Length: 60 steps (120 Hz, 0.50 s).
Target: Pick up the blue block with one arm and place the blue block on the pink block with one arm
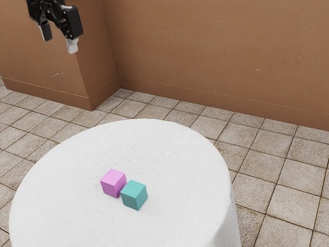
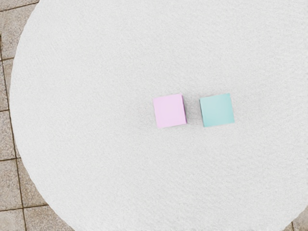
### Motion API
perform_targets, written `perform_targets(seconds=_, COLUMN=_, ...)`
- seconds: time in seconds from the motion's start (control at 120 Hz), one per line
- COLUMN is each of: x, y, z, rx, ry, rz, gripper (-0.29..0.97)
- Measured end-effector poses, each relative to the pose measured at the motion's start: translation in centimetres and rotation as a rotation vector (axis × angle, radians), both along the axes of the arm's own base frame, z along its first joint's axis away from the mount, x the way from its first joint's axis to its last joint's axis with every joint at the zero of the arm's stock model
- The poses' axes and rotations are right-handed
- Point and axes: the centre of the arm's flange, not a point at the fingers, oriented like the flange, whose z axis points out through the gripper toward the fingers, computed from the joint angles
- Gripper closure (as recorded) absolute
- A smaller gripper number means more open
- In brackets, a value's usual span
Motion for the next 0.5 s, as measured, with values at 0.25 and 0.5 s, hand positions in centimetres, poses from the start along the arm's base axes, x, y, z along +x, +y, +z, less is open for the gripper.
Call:
perform_targets(seconds=0.25, x=2.0, y=-0.1, z=-8.2, rx=0.032, ry=0.178, rz=-0.003, gripper=0.0)
perform_targets(seconds=0.5, x=4.2, y=-1.6, z=-24.5, rx=0.003, ry=0.265, rz=-0.056, gripper=0.0)
